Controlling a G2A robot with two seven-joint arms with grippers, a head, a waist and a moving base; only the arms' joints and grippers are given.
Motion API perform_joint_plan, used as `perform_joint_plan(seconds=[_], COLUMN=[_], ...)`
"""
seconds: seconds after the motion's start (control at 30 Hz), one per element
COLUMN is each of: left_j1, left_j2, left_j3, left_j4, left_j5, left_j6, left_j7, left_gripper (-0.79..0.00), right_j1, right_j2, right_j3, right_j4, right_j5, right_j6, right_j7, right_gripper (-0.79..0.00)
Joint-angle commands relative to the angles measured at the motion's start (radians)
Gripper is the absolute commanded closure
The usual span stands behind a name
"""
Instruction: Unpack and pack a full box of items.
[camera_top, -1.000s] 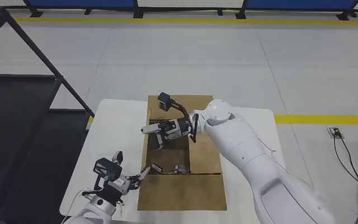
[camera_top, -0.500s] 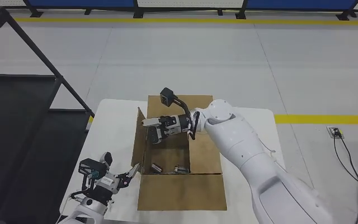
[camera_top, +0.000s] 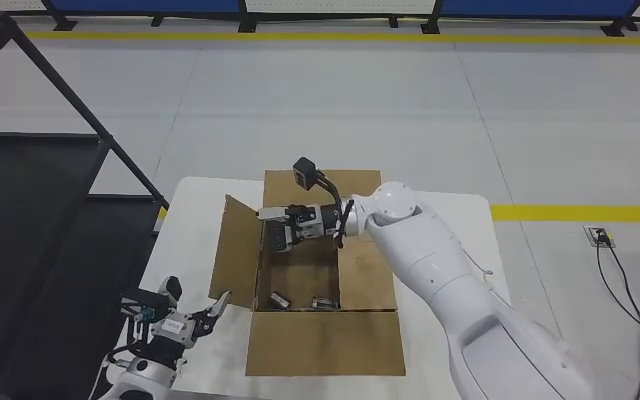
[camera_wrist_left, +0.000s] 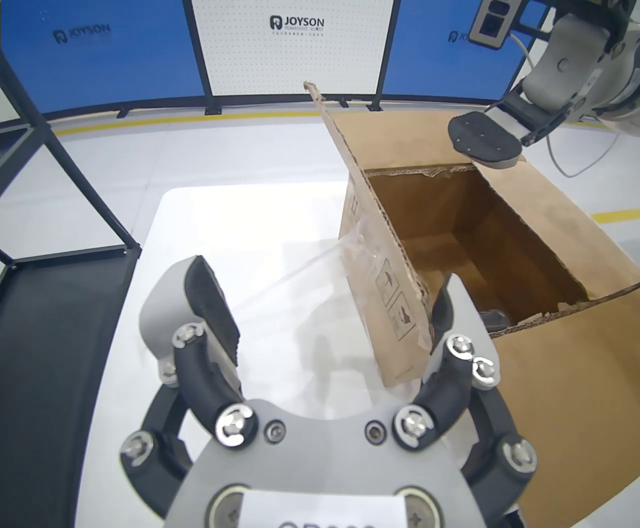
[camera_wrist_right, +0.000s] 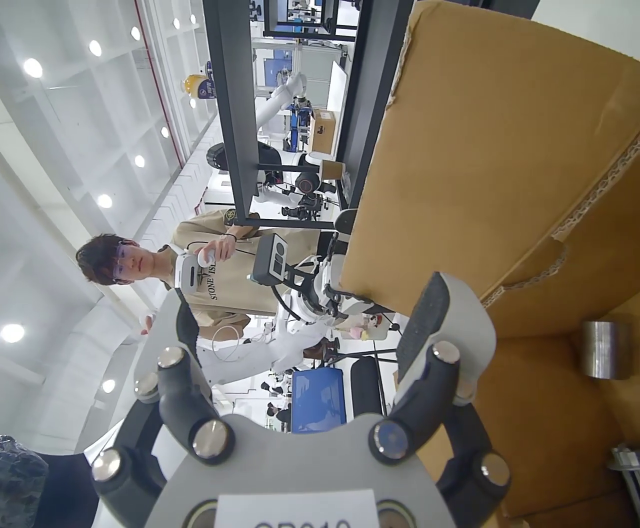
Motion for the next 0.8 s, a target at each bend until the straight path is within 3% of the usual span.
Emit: perform_joint_plan(seconds=[0.0,0.27,0.77], left_j1=[0.006,0.014,0.016], left_j2=[0.001,-0.002,-0.009], left_j3=[-0.003,0.003,-0.04], left_j4=[0.001,0.001,0.095], left_j5=[0.014,0.011,-0.074], left_j6=[-0.017,-0.042,-0.018], left_j7=[-0.003,0.022,0.008], left_gripper=[-0.785,-0.785,-0.785], right_j1=[-0.01,-0.025,-0.006], right_j2=[-0.005,-0.045,-0.089], right_j3=[0.002,-0.028,-0.035], right_j4=[-0.011,-0.031,0.012], right_j5=[0.002,-0.043,-0.074], right_j6=[0.003,0.049,0.048], right_j7=[-0.014,-0.092,-0.08], right_gripper=[-0.785,-0.785,-0.785])
